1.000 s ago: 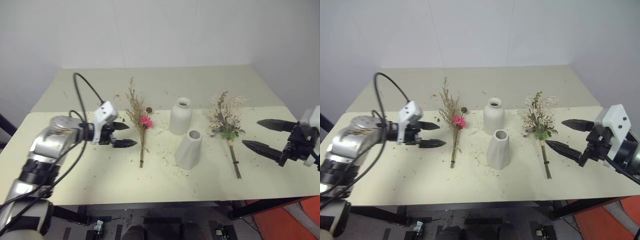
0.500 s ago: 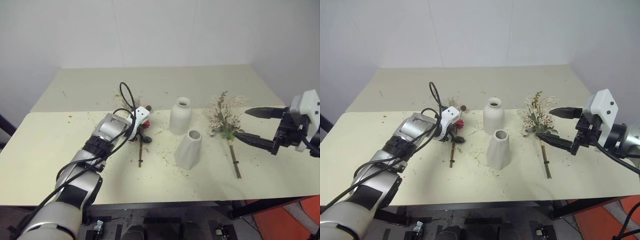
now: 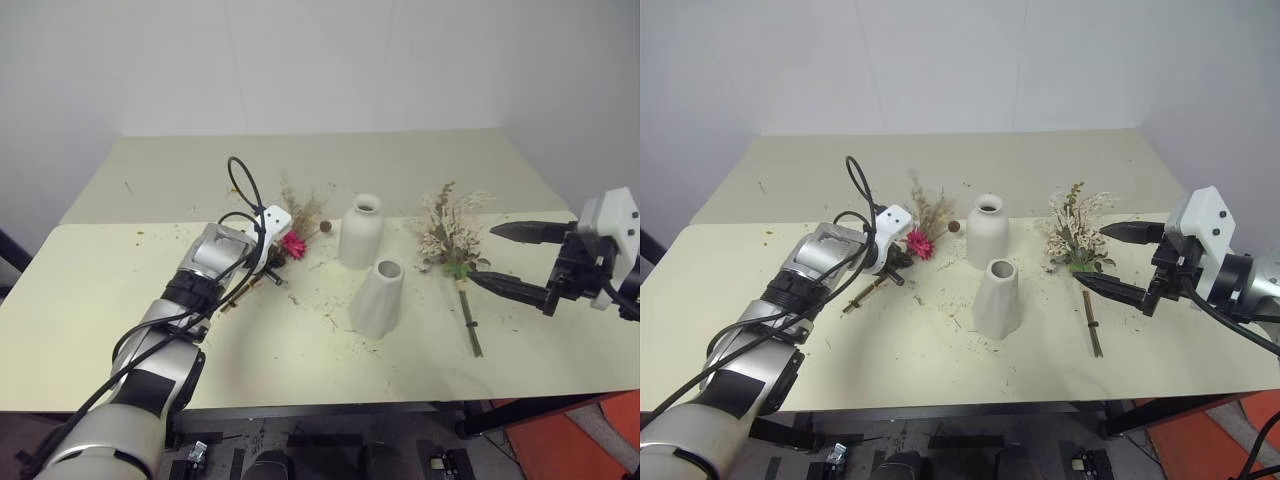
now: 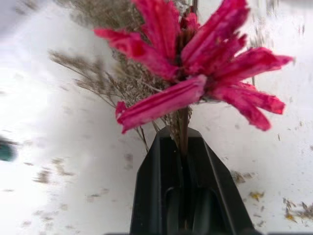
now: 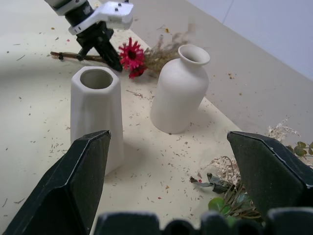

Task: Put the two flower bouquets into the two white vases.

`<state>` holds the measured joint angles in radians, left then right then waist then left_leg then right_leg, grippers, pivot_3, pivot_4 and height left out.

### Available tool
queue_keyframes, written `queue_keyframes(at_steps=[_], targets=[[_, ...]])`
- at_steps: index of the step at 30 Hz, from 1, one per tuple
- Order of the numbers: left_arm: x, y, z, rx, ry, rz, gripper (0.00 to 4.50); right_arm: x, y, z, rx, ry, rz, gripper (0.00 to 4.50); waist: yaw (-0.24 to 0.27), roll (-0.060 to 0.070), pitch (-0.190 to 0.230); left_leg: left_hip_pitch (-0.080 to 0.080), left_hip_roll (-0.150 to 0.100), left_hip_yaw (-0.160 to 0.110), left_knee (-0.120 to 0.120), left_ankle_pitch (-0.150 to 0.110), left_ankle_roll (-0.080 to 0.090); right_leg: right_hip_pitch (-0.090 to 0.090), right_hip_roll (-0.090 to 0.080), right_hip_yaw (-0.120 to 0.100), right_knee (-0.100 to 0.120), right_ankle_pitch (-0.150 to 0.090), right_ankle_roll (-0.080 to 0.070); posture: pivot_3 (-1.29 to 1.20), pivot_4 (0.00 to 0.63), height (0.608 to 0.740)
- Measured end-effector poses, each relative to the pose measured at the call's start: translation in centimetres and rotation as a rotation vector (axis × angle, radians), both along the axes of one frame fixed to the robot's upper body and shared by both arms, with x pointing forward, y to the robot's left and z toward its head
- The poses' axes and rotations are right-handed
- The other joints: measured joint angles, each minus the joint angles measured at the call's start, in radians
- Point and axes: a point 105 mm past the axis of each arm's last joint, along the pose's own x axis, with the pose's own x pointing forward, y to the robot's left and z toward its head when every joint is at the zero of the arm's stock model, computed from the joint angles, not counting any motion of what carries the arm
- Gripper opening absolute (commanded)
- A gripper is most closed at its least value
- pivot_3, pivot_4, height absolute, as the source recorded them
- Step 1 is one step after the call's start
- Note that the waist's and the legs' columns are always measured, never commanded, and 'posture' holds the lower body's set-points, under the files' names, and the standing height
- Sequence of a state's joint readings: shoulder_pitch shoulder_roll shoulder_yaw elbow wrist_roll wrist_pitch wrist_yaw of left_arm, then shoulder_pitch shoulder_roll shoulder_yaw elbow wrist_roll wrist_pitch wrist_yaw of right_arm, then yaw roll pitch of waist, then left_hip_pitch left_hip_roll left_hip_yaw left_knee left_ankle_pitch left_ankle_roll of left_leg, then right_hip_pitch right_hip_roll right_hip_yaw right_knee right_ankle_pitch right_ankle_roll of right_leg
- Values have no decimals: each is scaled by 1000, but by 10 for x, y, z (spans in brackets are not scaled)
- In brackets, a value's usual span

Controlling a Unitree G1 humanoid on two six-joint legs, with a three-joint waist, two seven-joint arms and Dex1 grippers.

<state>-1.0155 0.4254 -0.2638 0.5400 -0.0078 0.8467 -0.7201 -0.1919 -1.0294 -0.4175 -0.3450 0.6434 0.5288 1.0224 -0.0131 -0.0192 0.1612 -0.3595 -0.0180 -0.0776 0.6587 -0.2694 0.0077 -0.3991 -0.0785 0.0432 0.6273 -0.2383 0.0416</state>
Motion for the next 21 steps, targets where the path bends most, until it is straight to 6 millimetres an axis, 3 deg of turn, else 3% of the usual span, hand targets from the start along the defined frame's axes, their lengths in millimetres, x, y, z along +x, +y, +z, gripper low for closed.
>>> queue_keyframes(at_steps=[10,16,21], targets=[[11,2,73,-310,-343,-46,22,3,1,-3,33,-7,-13,4500,2,0,0,-5,0,0,1,1,-1,-5,-1,0,2,0,0,0,150,740],[9,-27,115,-621,-466,-129,22,2,4,-4,46,-18,-16,4500,12,0,0,-7,-1,0,2,1,-1,-6,-1,-1,2,1,0,0,150,740],[-2,-58,185,-868,-577,-293,22,0,6,-7,60,-24,-28,4500,14,0,0,-9,-1,0,2,1,-1,-6,-1,-2,2,2,1,0,150,740]])
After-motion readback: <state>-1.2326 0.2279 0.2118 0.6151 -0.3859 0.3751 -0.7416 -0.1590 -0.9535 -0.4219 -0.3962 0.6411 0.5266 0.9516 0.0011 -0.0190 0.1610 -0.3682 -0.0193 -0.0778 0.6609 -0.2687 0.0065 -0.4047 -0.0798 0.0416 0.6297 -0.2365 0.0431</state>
